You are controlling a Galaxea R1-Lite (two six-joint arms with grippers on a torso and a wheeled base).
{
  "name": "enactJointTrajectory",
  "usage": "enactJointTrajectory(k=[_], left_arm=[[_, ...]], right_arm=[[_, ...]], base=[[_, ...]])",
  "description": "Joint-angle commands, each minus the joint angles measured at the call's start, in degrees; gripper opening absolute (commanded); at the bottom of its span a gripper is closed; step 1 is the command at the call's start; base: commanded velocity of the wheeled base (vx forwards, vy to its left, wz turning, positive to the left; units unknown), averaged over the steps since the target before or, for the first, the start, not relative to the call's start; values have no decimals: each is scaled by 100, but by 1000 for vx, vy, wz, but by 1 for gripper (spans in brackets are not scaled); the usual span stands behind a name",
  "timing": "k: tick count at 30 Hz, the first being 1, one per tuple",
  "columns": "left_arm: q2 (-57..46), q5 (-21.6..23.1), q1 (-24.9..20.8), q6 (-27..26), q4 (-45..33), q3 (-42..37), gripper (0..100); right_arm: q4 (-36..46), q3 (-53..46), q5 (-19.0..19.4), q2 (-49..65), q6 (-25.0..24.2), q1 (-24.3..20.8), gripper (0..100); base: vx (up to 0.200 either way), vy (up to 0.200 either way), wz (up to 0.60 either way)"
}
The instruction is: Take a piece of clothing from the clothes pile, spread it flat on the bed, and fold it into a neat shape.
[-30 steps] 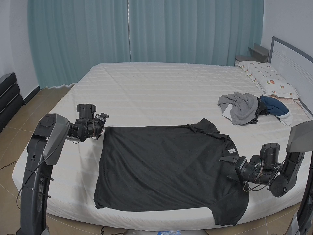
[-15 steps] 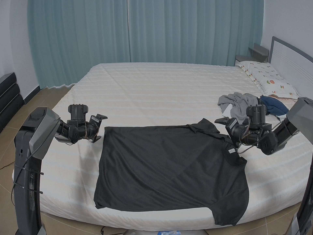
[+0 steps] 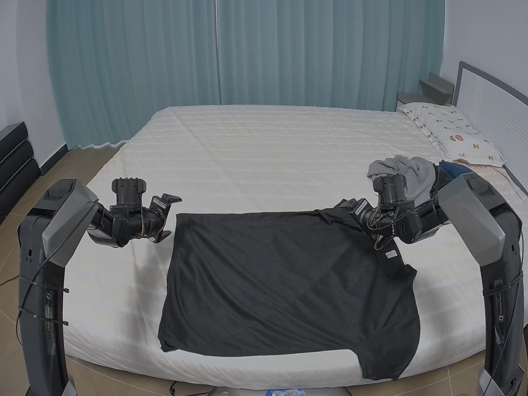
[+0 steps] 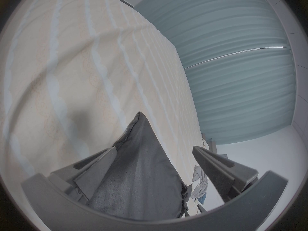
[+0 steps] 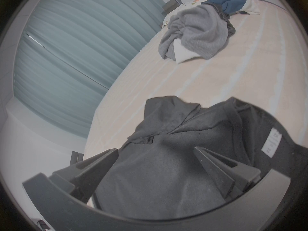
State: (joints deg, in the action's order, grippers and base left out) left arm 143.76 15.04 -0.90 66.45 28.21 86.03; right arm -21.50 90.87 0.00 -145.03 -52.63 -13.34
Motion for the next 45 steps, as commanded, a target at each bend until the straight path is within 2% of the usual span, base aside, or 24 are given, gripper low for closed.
enactJointTrajectory(k=[1,5,9,12,17,19,20,23,26,32,38,39,45], left_arm=[[-24,-98,-33,-53,18,-42,100],[3,-124,-59,-229,9,-51,100],[3,-177,-68,-229,9,-51,100],[11,-204,-77,-229,18,-51,100],[20,-212,-94,-238,18,-51,100],[20,-212,-94,-238,18,-51,100],[20,-212,-94,-238,18,-51,100],[20,-212,-103,-238,18,-51,100],[20,-212,-103,-238,18,-51,100],[20,-212,-103,-238,18,-51,100],[20,-212,-103,-238,18,-51,100],[20,-212,-103,-282,18,-51,100],[20,-212,-103,-308,18,-51,100]], right_arm=[[23,537,-70,-614,24,-99,100],[155,1495,-176,-1053,24,-117,100],[814,2304,-369,-1475,16,-152,100],[885,2372,-483,-1598,51,-143,100],[568,2372,-501,-1572,218,-73,100],[-91,2372,-519,-1642,402,24,100],[-152,2372,-510,-1642,420,33,100],[-1444,2372,-501,-1730,868,165,100],[-1866,2372,-431,-1695,1202,279,100],[-2130,2372,-431,-1748,1589,578,100],[-2147,2372,-527,-1853,1615,780,100],[-2103,2372,-545,-1853,1606,921,100],[-1936,2372,-677,-1713,1624,1026,100]], base=[[0,0,0],[0,0,0],[0,0,0],[0,0,0],[0,0,0],[0,0,0],[0,0,0],[0,0,0],[0,0,0],[0,0,0],[0,0,0],[0,0,0],[0,0,0]])
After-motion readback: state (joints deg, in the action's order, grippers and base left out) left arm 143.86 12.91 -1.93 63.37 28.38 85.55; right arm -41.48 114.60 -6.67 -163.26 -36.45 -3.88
